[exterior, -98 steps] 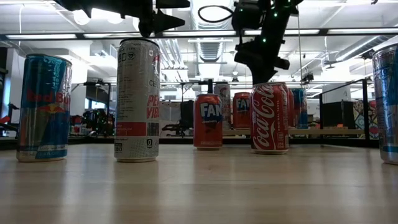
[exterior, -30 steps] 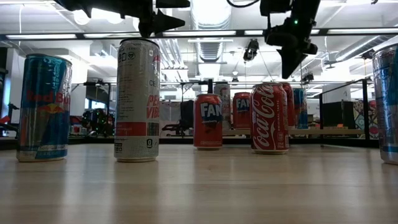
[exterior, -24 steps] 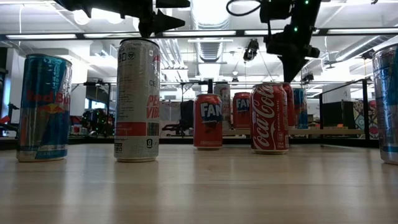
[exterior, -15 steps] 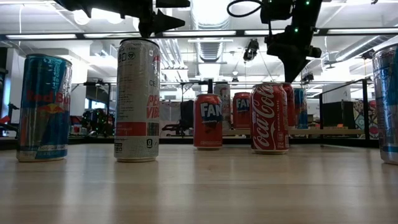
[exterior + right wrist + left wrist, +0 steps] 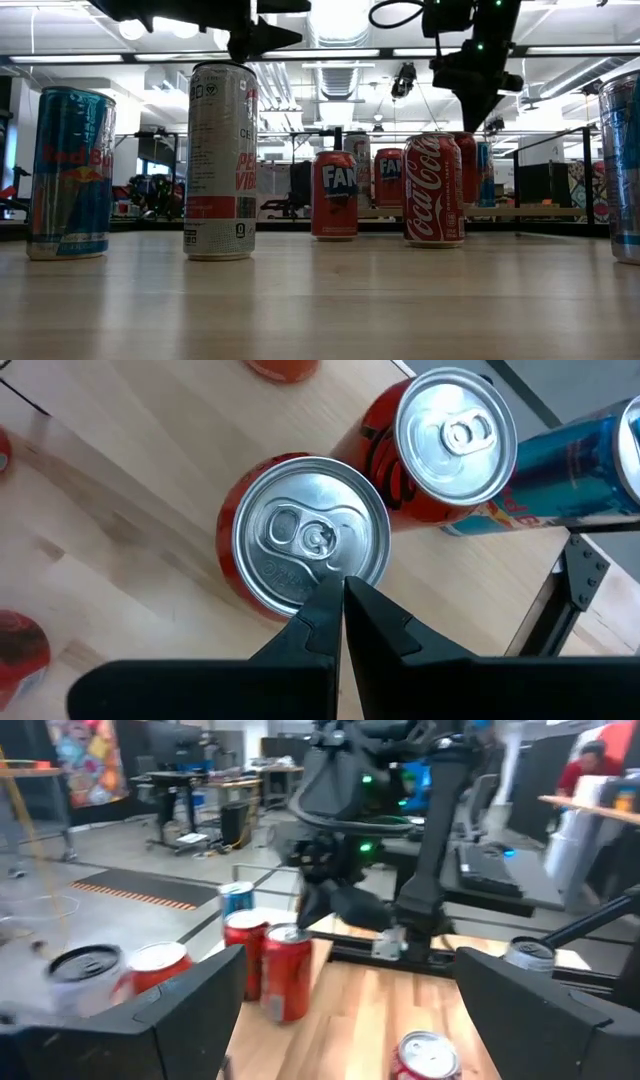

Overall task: Place canned beverage on shelf
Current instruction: Put the red black soda can on the shelf aligned with the other red black soda can

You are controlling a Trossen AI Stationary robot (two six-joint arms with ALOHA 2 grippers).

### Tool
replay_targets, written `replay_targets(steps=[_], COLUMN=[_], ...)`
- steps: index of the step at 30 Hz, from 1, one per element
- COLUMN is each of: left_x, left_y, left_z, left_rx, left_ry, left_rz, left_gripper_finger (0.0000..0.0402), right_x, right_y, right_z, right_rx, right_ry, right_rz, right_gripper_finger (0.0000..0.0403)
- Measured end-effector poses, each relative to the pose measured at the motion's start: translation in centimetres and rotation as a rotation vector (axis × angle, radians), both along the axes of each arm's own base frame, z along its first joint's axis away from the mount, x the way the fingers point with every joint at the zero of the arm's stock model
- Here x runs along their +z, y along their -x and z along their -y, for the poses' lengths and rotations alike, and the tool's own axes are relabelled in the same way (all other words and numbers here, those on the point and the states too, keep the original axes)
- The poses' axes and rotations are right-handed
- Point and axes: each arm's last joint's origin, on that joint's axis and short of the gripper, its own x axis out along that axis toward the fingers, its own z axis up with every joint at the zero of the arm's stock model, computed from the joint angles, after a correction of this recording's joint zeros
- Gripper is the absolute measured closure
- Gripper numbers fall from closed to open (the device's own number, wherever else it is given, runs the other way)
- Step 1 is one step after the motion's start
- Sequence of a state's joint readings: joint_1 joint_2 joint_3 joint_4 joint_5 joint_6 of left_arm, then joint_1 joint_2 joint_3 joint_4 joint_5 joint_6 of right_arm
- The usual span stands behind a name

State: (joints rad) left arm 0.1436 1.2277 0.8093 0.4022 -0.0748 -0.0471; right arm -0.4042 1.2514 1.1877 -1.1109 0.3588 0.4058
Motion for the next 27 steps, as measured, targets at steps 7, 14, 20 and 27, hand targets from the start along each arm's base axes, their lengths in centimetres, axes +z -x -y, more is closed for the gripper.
replay_targets(steps=[7,14,20,27], left_x=[-0.9,-1.0,-1.6,-2.5], left_y=[-2.5,-6.8,-10.5,-14.8], left_z=[0.4,0.3,-0.2,-0.7], left_rx=[-0.085,-0.093,-0.089,-0.092], left_ry=[-0.008,-0.036,-0.092,-0.126], left_rz=[0.059,0.034,0.008,-0.054], left_gripper_finger=[0.0061,0.0064,0.0102,0.0185], right_x=[0.4,2.2,2.2,1.2], right_y=[0.2,2.0,5.2,7.7], right_z=[0.0,-0.9,-2.5,-3.6], right_rx=[0.053,0.117,0.182,0.136], right_ry=[0.026,0.081,0.096,0.097], right_rz=[-0.001,0.059,0.23,0.38], right_gripper_finger=[0.0394,0.0394,0.0394,0.0394])
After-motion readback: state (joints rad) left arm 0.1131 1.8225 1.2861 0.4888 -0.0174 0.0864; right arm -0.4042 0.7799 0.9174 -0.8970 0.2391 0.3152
